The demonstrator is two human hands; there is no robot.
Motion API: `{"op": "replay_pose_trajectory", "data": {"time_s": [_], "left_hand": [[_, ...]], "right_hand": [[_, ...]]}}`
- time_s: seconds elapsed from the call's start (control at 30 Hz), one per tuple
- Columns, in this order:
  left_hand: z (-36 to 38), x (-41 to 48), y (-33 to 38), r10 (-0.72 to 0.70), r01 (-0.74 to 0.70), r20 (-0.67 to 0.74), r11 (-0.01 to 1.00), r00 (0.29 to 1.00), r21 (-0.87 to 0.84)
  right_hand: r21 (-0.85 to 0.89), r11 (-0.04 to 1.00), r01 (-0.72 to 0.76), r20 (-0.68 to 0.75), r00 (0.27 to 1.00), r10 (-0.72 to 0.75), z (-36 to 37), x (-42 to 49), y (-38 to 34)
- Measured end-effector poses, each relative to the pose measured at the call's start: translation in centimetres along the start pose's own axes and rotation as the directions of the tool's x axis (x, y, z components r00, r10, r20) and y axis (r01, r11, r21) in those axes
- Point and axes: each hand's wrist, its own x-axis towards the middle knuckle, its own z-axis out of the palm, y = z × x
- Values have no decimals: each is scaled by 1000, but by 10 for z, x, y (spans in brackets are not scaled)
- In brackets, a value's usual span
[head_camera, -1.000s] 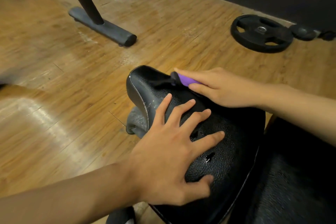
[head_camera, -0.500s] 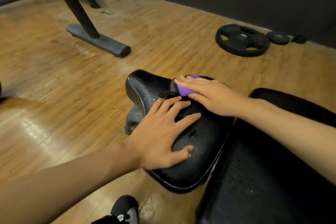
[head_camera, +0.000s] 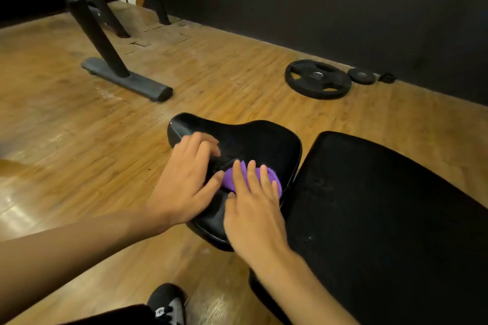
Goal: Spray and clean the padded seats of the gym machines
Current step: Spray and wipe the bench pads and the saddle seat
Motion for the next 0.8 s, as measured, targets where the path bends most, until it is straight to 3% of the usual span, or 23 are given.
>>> {"op": "replay_pose_trajectory", "data": {"time_s": [0.07, 0.2, 0.27, 0.37, 0.6, 0.8], "left_hand": [[-6, -3, 4, 54, -56, 42, 997, 998, 49], [-1, -1, 16, 202, -260, 282, 947, 938, 187], [10, 6, 20, 287, -398, 402, 889, 869, 226], [23, 18, 19, 309, -476, 497, 842, 811, 253], [15, -9, 11, 277, -402, 492, 900, 825, 168], [5, -65, 30, 78, -229, 388, 905, 918, 358]], "right_hand": [[-8, 990, 140, -9, 990, -140, -15, 5, 15], [50, 985, 167, -225, 962, -152, -62, 46, 55], [-6, 951, 310, -125, 943, -308, -67, 82, 67], [-54, 890, 452, 92, 890, -447, -55, 124, 84], [-12, 858, 513, 117, 853, -508, -35, 142, 96], [-24, 852, 524, 69, 851, -521, -28, 141, 97]]}}
